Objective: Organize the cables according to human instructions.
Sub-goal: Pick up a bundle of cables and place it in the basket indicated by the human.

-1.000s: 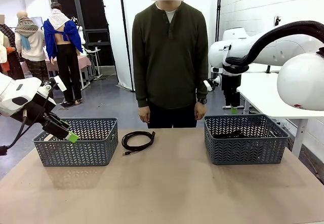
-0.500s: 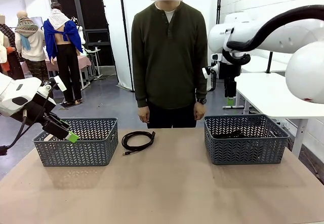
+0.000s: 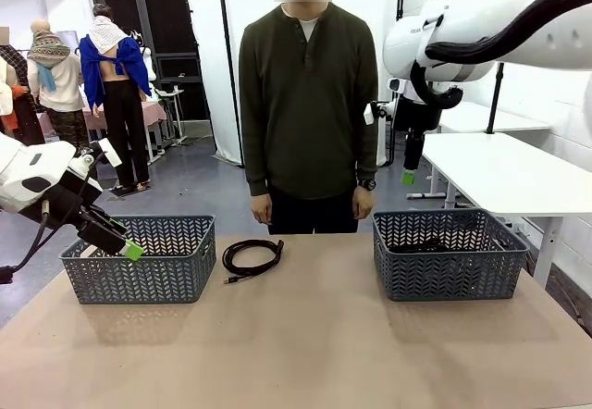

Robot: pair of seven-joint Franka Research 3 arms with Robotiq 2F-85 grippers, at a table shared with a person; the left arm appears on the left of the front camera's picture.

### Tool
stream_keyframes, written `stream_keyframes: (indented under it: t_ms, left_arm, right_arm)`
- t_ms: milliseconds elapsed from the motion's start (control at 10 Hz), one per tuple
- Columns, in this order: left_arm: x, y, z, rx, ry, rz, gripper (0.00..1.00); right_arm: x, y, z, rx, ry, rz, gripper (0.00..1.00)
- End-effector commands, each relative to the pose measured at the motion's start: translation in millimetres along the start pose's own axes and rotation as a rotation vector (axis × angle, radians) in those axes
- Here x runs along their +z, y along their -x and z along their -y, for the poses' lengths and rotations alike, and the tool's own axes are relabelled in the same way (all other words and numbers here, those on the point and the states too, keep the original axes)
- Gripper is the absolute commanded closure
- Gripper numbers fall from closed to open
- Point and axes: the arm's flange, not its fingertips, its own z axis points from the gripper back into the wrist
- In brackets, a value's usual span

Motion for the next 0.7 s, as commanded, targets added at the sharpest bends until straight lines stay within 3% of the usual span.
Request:
stream_keyframes:
  t_ms: [0,600]
  left_arm:
    - [-1,1,-3,-0.002,0.015,0.008,0.0]
    - [-1,1,-3,-0.002,0.015,0.008,0.0]
  right_arm:
    - [-18,10,-50,-0.026,0.046,0.077,0.0]
    - [-45,5,-106,0.062,0.007,0.201,0.0]
